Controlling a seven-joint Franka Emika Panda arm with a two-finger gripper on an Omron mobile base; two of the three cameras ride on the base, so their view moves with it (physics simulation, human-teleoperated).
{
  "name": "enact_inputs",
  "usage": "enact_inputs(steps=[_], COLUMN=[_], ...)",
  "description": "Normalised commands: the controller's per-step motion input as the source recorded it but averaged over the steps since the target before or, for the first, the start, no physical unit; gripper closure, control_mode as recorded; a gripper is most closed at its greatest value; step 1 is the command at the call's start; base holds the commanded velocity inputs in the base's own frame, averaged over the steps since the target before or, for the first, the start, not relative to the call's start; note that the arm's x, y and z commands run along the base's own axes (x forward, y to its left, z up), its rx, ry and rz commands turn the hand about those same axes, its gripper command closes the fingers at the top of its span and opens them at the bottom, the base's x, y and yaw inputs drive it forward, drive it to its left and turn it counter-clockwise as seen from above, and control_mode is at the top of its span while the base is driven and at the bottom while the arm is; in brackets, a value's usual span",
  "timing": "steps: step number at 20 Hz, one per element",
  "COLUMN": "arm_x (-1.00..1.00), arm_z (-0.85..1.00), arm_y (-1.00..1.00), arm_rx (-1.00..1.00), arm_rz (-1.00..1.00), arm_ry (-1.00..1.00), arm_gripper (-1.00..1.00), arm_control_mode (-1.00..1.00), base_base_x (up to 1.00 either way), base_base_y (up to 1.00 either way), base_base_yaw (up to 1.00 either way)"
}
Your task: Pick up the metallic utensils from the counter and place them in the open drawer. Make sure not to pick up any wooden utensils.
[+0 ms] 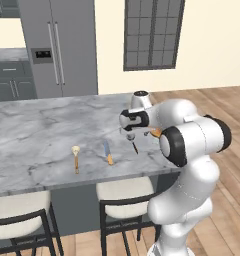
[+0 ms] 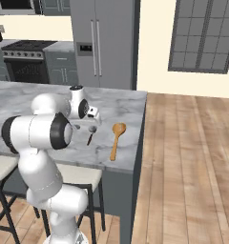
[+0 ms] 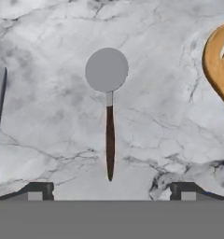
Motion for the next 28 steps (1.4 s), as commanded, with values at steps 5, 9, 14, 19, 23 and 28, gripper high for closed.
enact_inputs(steps=[5,9,14,19,23,28], arm_x=[0.3,0.02,0.0,0.2,0.35,0.25], arm_z=[-0.52,-0.56,-0.45,-0.22,-0.17,-0.28], arm_y=[-0.02,0.0,0.0,0.0,0.0,0.0], arm_rx=[0.0,0.0,0.0,0.0,0.0,0.0], arm_rz=[0.0,0.01,0.04,0.02,0.0,0.0], arm_ry=[0.01,0.08,0.05,0.01,0.0,0.0], arm_gripper=[-1.0,-1.0,-1.0,-1.0,-1.0,-1.0], arm_control_mode=[-1.0,-1.0,-1.0,-1.0,-1.0,-1.0], base_base_x=[0.0,0.0,0.0,0.0,0.0,0.0], base_base_y=[0.0,0.0,0.0,0.0,0.0,0.0], base_base_yaw=[0.0,0.0,0.0,0.0,0.0,0.0])
